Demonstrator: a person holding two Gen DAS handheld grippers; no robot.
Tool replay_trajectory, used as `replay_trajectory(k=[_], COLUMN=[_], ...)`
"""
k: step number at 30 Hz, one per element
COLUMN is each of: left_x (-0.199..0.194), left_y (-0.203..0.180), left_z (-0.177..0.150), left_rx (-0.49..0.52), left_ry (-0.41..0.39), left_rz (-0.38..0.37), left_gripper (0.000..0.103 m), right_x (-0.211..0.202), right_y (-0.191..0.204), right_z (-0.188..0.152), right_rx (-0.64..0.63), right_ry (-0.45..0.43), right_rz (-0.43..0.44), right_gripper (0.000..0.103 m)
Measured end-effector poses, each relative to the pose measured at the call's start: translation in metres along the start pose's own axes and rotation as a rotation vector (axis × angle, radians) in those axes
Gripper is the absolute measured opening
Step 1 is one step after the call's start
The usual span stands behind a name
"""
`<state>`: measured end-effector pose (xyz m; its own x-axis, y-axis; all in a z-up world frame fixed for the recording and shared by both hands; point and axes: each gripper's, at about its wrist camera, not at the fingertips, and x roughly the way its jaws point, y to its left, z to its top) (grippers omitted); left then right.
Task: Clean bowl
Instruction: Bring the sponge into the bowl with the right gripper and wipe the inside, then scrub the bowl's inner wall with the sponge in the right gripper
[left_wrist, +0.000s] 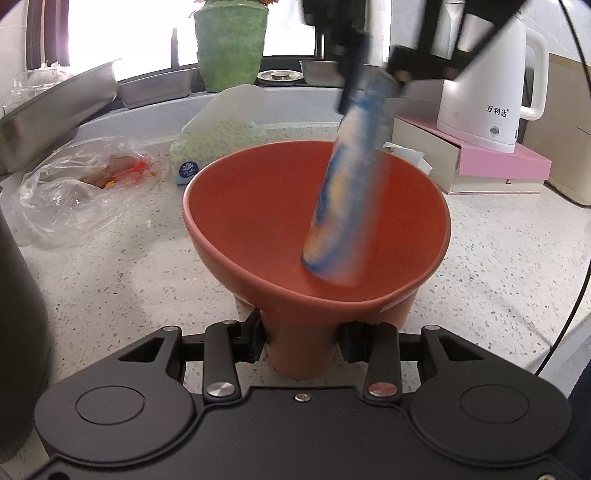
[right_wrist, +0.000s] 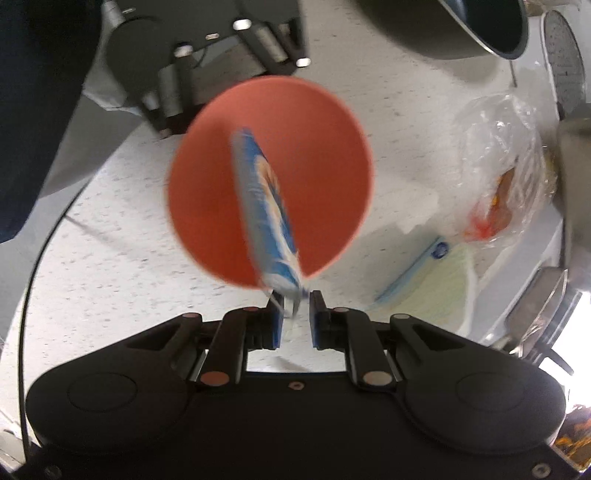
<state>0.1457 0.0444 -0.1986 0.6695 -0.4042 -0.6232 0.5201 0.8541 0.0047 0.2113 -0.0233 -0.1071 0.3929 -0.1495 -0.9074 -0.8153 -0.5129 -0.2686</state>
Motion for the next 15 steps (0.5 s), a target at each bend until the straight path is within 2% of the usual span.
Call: replay_trajectory(k=[4,15], left_x=[0.001,0.0], left_y=[0.0,-0.002], left_z=[0.0,-0.001], left_rx=[0.003,0.004], left_ry=[0.002,0.001], left_rz=[-0.004,0.001], left_gripper=[0.038,0.038], right_x=[-0.007,-0.025], right_y=[0.013,0.019], right_z=[0.003,0.005], right_rx=[0.008,0.033], right_ry=[-0.04,-0.174], right_rz=[0.013,-0.043], right_gripper=[0.016,0.016])
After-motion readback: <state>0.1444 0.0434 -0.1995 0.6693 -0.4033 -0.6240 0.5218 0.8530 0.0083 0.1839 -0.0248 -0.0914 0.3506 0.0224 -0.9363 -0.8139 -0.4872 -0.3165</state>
